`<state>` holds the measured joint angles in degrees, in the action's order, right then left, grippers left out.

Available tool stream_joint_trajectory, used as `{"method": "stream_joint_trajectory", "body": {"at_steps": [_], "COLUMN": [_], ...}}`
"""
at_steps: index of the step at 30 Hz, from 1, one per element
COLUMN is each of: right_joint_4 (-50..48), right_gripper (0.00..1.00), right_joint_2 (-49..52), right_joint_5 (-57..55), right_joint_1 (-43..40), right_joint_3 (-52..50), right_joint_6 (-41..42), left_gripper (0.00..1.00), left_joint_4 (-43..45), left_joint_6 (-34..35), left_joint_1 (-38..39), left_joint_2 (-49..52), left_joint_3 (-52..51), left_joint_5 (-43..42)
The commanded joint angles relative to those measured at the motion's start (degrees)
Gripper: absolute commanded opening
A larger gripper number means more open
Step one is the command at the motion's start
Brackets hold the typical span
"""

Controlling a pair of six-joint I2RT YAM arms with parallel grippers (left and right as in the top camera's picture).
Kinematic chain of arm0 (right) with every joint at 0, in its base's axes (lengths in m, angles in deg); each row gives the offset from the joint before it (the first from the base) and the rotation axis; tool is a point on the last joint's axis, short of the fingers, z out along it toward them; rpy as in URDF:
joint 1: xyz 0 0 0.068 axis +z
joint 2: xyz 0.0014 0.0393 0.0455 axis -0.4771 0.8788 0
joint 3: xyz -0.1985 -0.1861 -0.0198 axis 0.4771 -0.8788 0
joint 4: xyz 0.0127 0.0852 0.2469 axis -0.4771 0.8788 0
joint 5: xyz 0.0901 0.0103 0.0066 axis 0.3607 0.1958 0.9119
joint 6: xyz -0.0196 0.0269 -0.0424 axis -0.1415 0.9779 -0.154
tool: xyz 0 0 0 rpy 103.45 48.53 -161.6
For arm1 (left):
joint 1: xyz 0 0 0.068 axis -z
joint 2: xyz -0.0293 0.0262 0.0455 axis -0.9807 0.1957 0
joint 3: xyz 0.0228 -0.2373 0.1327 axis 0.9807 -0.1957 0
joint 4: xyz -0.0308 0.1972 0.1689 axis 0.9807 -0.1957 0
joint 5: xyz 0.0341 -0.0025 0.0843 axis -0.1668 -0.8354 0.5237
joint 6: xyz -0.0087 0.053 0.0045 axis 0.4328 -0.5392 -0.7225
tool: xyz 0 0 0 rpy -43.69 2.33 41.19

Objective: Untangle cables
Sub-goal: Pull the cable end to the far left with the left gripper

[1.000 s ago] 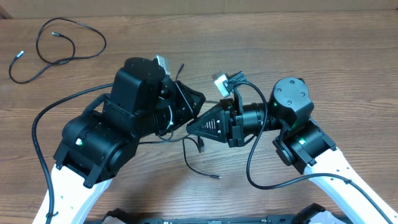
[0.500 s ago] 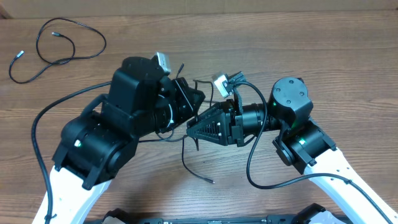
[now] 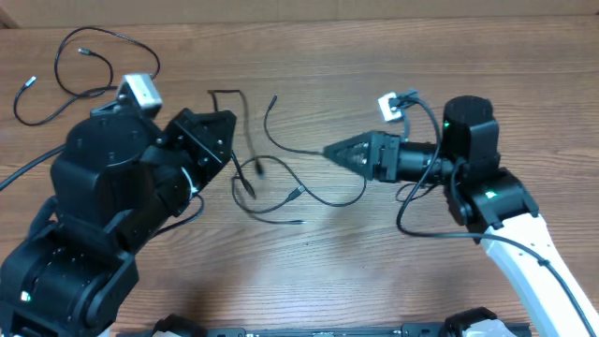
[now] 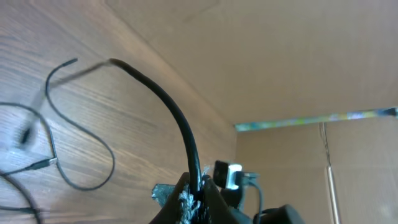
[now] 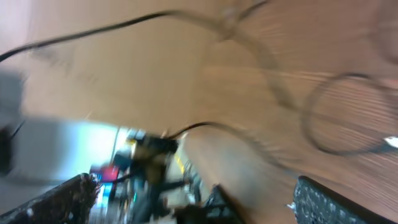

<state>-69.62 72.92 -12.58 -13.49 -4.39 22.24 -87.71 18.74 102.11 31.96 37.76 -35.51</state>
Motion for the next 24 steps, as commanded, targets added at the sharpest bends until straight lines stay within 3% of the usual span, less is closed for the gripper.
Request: {"method": "stream_joint_trajectory", "body": {"at_steps": [1, 11, 17, 24], "right_joint_4": [5.77, 17.57, 17.57, 17.57], "right_gripper": [1.0, 1.0, 1.0, 1.0], "right_joint_2": [-0.66, -0.66, -0.66, -0.66], "right_joint_5": [-10.84, -30.36, -32.0, -32.0], "right_joint_1": [-2.95, -3.87, -3.87, -3.87], "right_joint_3": [0.17, 0.17, 0.17, 0.17], "right_joint_6": [-0.28, -0.28, -0.26, -0.26], "left_gripper": [0.04, 0.04, 0.04, 0.05], "left_joint_4": [2.78, 7.28, 7.26, 7.52], "left_joint_6": [0.61, 2.1, 2.03, 1.68], "left_joint_1": [-2.36, -11.91, -16.52, -24.96], "left_joint_2": [0.22, 1.6, 5.11, 10.4], "left_joint_3": [3.45, 5.31, 5.31, 5.31], "left_joint_5": [1.18, 5.16, 12.5, 14.01]}}
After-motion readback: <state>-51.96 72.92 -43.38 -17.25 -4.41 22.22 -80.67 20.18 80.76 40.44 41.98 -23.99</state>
